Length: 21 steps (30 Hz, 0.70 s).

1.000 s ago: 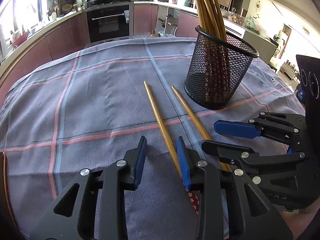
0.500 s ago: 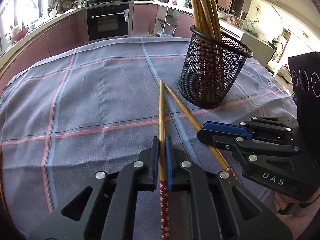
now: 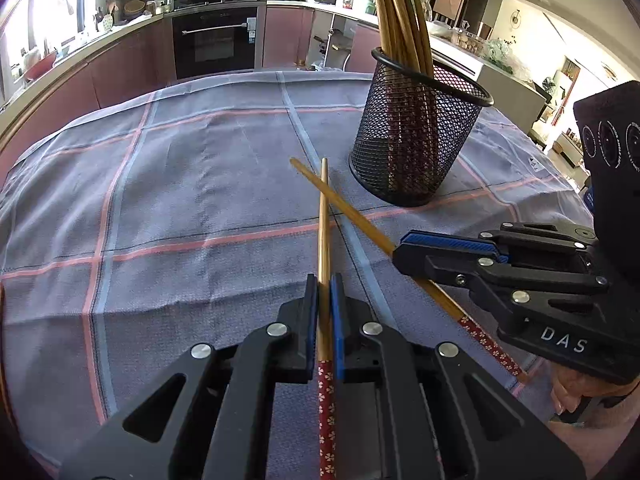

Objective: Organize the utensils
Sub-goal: 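Close the left tool on one chopstick while the right tool grasps the other, then lift both held chopsticks upright and carry them over the mesh cup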

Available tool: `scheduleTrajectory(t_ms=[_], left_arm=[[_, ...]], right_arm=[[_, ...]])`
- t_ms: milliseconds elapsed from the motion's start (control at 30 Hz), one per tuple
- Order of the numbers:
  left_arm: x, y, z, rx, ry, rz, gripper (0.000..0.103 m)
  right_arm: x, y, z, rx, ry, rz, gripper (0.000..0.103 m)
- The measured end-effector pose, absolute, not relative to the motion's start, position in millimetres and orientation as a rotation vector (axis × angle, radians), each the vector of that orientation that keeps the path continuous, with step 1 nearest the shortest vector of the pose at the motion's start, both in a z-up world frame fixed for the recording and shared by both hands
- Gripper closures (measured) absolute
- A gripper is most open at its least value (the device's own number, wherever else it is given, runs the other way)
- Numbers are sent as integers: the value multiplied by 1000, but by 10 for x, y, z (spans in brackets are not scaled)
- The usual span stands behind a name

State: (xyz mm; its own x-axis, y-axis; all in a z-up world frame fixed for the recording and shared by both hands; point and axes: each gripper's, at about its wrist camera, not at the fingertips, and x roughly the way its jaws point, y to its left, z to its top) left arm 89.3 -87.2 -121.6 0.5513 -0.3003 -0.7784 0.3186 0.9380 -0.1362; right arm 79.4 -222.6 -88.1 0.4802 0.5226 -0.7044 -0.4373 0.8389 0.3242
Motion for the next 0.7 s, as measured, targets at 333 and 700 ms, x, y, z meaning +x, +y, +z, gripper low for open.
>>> scheduleTrajectory(t_ms=[333,700], left_arm=[[942,-930,-1223,51,907,-362,82],[960,-961,-1227,56,902,-357,95]], right_arm=[[869,-2140,-971,68,921,574,94],[869,-2192,-970,83,913,574,97]])
